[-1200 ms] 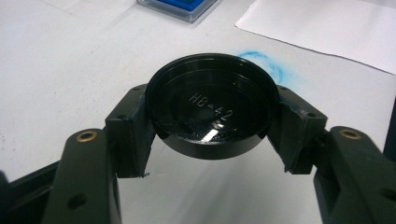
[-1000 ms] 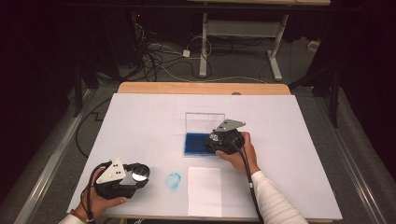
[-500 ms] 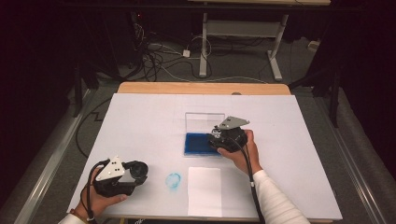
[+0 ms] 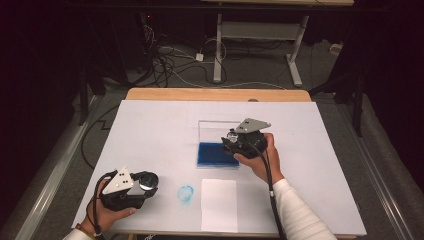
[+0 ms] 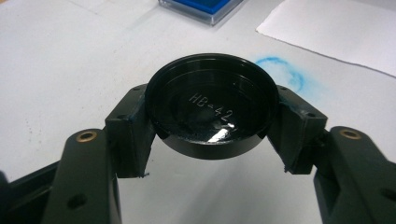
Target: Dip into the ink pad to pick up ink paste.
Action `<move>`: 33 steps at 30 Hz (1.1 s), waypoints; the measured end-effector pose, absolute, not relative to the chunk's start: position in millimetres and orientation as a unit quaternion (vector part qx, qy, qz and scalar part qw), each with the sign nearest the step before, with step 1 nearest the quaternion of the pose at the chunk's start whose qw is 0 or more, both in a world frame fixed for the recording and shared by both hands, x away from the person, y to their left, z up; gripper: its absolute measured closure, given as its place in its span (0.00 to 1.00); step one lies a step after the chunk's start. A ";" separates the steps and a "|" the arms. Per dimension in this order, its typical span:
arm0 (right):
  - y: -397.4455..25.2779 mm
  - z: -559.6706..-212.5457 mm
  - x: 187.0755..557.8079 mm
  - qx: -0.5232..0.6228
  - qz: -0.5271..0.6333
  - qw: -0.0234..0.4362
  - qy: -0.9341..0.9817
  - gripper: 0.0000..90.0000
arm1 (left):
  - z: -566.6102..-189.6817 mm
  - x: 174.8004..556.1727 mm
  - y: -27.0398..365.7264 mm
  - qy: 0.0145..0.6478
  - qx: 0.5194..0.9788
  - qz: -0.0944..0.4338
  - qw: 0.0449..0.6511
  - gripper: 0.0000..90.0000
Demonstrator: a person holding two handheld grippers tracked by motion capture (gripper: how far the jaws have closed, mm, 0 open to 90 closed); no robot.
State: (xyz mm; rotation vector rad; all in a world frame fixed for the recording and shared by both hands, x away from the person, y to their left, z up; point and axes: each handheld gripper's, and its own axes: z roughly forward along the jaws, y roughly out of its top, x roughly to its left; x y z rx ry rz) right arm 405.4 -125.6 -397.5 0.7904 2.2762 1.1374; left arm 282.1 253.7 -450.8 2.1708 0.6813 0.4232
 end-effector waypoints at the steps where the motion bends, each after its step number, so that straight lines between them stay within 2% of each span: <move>1: -125.6 -395.1 405.2 0.288 0.416 0.237 0.829 0.63 | -450.9 282.2 253.8 0.270 0.859 0.167 0.402 0.40; 16: -117.4 -375.5 405.6 0.279 0.420 0.245 0.828 0.63 | -450.9 282.0 253.5 0.267 0.861 0.163 0.401 0.40; 26: -108.8 -384.1 408.3 0.279 0.419 0.233 0.832 0.63 | -452.5 282.0 252.2 0.265 0.864 0.159 0.397 0.40; 33: -103.9 -405.3 413.6 0.285 0.404 0.225 0.840 0.63 | -453.6 282.0 253.3 0.265 0.865 0.157 0.396 0.40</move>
